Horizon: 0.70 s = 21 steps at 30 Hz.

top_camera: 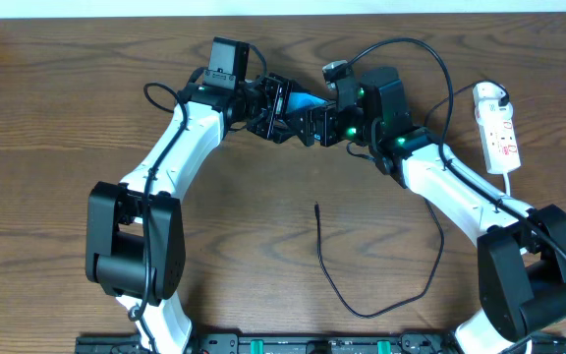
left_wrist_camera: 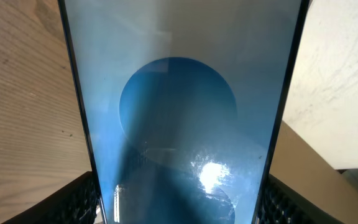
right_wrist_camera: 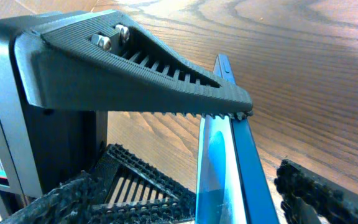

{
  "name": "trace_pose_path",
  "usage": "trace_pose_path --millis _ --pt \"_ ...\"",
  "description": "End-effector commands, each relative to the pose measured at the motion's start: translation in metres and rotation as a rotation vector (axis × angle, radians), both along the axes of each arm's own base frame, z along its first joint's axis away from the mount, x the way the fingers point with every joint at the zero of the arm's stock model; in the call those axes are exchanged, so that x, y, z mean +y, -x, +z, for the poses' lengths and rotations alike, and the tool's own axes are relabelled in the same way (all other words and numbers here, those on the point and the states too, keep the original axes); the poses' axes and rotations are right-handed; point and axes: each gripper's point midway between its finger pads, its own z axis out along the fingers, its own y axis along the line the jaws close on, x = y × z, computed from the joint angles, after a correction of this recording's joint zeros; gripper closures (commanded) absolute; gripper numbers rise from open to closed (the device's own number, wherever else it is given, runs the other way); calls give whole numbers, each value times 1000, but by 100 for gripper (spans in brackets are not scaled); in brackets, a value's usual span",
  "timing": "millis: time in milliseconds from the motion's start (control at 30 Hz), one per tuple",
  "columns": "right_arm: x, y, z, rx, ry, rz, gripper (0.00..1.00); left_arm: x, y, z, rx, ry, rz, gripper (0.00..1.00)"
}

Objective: Plug charger to phone and switch on socket
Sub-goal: 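Close the right gripper on the phone and open the left gripper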

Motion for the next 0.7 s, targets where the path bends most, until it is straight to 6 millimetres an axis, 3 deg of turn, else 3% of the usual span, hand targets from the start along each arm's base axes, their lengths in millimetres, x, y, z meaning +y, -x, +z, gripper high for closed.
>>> trace_pose_path --millis 0,167,367,667 --pt "1 -2 -2 -6 14 0 13 -3 -1 20 -36 38 1 93" --pt "1 -1 -3 0 17 0 21 -7 -2 26 -52 66 -15 93" --pt "1 -1 -3 1 17 0 25 -8 -2 26 -52 69 -17 93" --pt "1 -1 -3 1 17 0 51 -8 -2 26 -52 68 -17 93"
